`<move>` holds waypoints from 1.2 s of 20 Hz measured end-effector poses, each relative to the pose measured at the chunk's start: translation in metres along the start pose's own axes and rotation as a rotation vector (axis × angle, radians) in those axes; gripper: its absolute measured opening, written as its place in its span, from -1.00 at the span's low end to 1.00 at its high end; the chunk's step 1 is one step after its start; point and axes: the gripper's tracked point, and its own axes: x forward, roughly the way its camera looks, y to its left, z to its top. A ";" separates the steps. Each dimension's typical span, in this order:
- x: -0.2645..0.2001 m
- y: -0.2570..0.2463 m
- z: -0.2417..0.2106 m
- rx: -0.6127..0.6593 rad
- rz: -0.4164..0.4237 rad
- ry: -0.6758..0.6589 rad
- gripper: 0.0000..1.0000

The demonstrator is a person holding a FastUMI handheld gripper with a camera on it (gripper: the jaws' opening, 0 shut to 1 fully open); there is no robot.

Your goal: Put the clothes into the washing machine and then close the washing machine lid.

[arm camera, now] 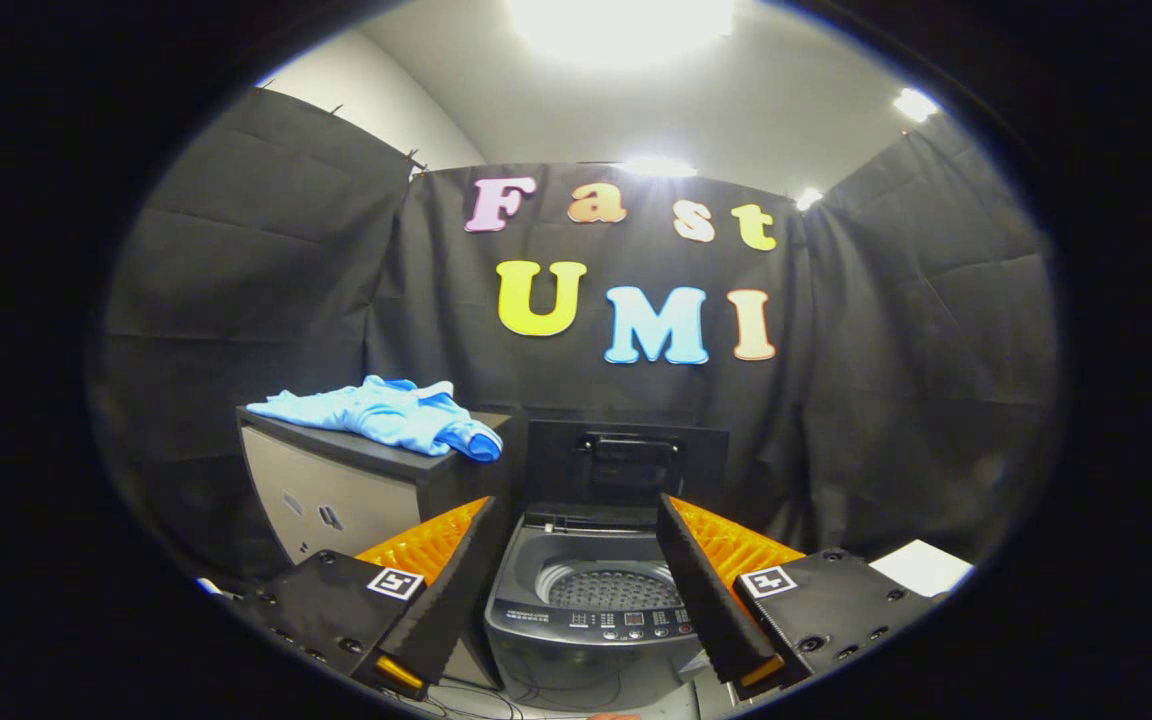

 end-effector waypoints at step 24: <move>0.184 0.174 0.115 0.073 0.312 0.376 0.95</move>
